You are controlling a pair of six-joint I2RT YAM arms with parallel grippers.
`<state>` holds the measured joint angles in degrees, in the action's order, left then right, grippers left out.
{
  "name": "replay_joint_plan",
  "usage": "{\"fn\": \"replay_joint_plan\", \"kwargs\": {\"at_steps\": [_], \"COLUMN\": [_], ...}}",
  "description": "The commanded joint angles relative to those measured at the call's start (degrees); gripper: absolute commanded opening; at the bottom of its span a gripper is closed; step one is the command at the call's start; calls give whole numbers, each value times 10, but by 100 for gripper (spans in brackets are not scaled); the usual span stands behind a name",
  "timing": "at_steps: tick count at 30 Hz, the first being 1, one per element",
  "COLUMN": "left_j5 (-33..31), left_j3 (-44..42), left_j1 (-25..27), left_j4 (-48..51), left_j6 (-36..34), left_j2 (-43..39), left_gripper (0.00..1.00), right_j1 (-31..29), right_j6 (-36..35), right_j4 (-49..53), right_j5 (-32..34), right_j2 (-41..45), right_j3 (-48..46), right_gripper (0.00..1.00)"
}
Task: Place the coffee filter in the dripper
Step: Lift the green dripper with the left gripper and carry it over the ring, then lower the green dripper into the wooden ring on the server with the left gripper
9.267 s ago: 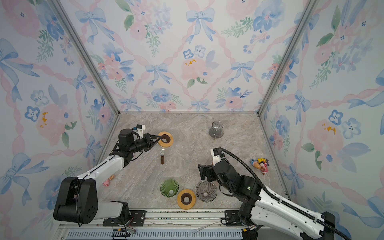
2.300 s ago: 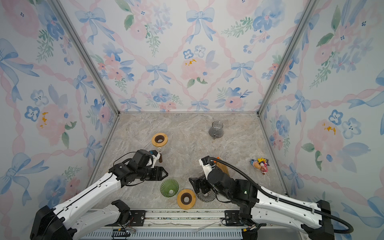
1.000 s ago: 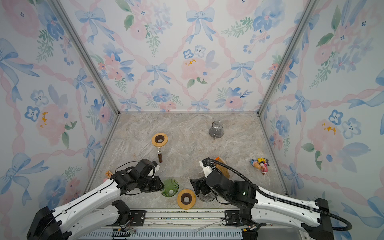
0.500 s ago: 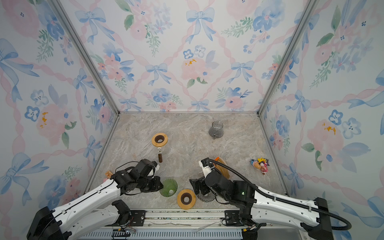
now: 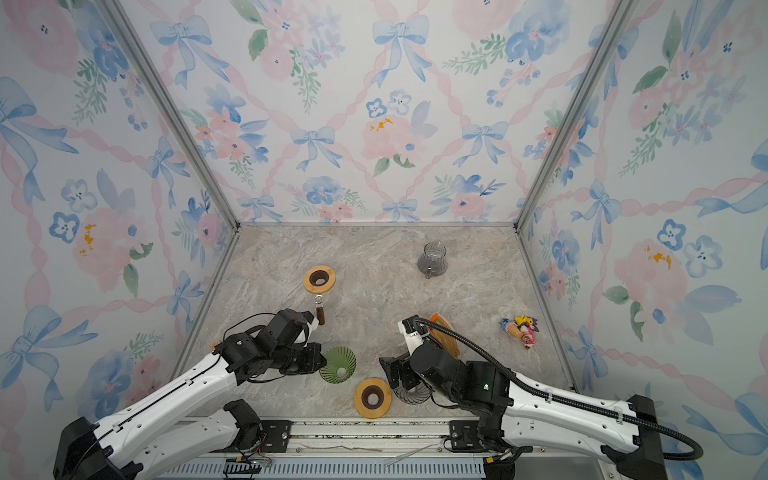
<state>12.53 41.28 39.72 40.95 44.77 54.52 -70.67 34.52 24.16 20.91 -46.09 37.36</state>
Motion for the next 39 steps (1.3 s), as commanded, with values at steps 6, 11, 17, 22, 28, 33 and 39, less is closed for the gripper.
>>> {"fn": "replay_joint_plan", "kwargs": {"at_steps": [6,11,17,22,28,33,39], "left_j5": [13,4,1,30,66,81,91], "left_j3": [163,279,361,393,410,421,441], "left_j1": [-63,-128,-200,-261,-299,-321,-334], "left_j4": [29,51,62,62,62,61,61], "left_j6": [-80,-132,-165,-187,-203,-212,-220], "left_j2": [83,154,213,253,291,317,345], "left_gripper": [1,1,2,2,1,1,1], "right_j1": [-8,-8,-8,-8,-8,-8,-8], "right_j6": [-3,-5,-5,-7,-7,-6,-4], "right_j4": [2,4,8,3,1,-6,-10], "right_j5": [18,20,19,19,19,15,13], "right_j2": [7,3,-7,-15,-27,-32,-38], "right_j3": [15,20,26,29,32,32,31], "right_gripper": [97,97,97,97,97,97,97]}}
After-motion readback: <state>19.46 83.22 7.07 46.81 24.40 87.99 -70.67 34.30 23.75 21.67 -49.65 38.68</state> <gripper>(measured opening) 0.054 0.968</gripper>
